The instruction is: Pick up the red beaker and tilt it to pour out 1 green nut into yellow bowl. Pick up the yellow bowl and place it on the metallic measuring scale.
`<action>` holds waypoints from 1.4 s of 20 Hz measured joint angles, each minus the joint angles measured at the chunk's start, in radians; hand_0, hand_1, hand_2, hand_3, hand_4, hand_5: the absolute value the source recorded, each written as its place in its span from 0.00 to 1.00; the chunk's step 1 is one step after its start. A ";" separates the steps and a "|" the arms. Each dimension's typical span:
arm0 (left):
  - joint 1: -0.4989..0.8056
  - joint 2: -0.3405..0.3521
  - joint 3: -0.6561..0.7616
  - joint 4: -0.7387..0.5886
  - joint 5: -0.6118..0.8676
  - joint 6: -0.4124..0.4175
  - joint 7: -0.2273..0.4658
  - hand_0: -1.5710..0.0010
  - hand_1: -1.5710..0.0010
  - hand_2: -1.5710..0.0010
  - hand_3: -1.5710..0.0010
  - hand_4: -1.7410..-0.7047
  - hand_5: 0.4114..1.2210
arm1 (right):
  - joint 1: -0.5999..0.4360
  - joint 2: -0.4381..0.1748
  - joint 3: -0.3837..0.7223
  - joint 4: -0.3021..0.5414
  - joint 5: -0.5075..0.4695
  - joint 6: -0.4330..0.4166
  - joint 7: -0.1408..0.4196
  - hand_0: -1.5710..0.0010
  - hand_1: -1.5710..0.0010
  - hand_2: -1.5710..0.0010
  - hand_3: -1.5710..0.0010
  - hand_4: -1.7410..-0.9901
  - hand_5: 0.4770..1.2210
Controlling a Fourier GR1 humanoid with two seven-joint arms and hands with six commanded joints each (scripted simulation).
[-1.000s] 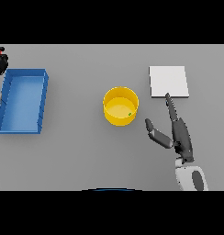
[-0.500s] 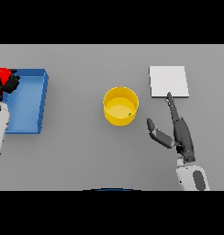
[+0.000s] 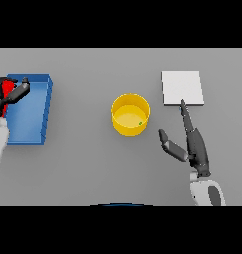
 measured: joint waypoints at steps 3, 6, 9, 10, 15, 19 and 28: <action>-0.016 0.003 -0.023 0.042 -0.017 -0.025 -0.020 0.84 0.87 0.86 0.87 0.90 0.30 | 0.000 -0.002 0.005 -0.004 0.009 0.000 0.015 1.00 1.00 1.00 1.00 0.97 0.22; -0.017 0.007 -0.017 0.064 -0.018 -0.017 -0.069 0.92 0.93 0.93 0.93 0.92 0.29 | 0.009 -0.008 0.013 -0.010 0.023 0.003 0.020 1.00 1.00 1.00 1.00 0.96 0.22; -0.015 0.014 -0.013 0.043 -0.017 -0.009 -0.089 0.96 0.97 0.96 0.97 0.94 0.30 | -0.032 -0.045 0.027 -0.002 0.045 0.042 0.072 1.00 1.00 1.00 1.00 0.98 0.26; -0.009 0.008 -0.018 0.040 -0.019 -0.004 -0.102 0.97 0.97 0.97 0.97 0.95 0.31 | -0.062 -0.072 0.033 0.015 0.054 0.071 0.082 1.00 1.00 1.00 1.00 0.96 0.26; -0.011 -0.006 -0.023 0.028 -0.020 0.010 -0.107 0.99 0.99 0.99 0.99 0.97 0.32 | -0.256 -0.256 0.128 0.077 0.225 0.212 0.119 1.00 1.00 1.00 1.00 0.79 0.26; -0.003 0.003 -0.022 0.026 -0.015 0.000 -0.108 1.00 1.00 1.00 1.00 0.97 0.34 | -0.391 -0.328 0.225 0.156 0.332 0.302 0.075 1.00 1.00 1.00 1.00 0.71 0.26; -0.002 0.020 -0.020 0.021 -0.016 -0.012 -0.090 1.00 1.00 1.00 1.00 0.96 0.37 | -0.625 -0.404 0.429 0.315 0.533 0.434 -0.036 1.00 1.00 1.00 1.00 0.70 0.32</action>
